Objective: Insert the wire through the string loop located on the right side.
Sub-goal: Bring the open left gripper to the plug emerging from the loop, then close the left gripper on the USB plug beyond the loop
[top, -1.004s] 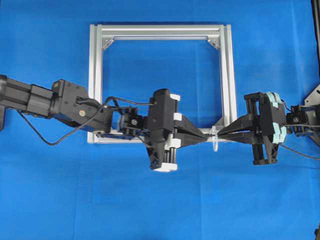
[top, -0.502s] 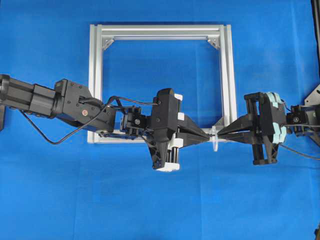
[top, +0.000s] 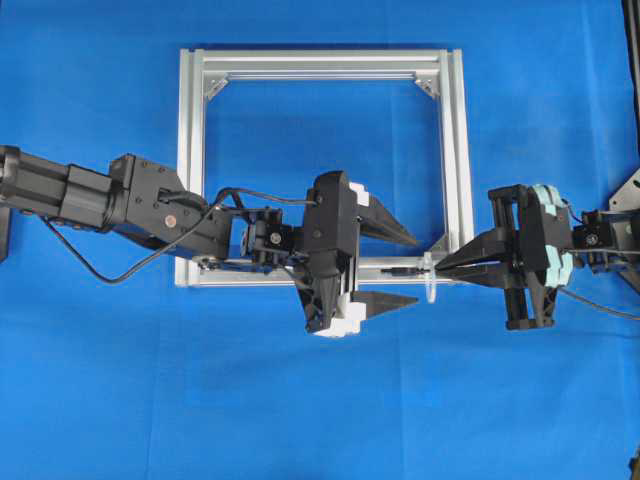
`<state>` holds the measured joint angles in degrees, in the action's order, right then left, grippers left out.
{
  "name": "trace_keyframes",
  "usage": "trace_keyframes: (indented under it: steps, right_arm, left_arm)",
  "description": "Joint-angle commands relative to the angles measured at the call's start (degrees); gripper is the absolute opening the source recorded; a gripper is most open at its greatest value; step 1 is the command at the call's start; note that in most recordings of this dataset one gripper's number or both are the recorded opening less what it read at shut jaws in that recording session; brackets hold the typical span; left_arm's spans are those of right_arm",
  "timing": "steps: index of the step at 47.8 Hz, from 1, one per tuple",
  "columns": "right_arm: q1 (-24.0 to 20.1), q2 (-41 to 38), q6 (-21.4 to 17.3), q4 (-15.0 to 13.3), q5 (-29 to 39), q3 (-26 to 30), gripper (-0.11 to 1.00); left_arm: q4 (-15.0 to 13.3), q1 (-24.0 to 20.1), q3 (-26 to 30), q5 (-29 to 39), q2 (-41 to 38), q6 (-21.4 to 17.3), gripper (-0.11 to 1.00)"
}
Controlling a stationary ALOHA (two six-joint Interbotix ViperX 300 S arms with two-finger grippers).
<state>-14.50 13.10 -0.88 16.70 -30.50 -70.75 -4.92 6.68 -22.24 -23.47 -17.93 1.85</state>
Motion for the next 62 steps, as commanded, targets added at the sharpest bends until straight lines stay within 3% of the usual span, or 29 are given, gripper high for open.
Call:
trace_keyframes:
  steps: [1,18,62]
  right_arm:
    - [0.2,0.3,0.0,0.0,-0.4,1.1,-0.04]
    - [0.2,0.3,0.1,0.0,-0.3,1.1,-0.04]
    - [0.1,0.3,0.1,-0.1,-0.2,1.1,-0.04]
  left_arm:
    - [0.2,-0.4,0.8,0.0,0.8,-0.1,0.83]
    - [0.2,-0.4,3.1,0.1,-5.6,-0.2,0.84]
    - [0.2,-0.4,3.1,2.4,-5.6,-0.2,0.84]
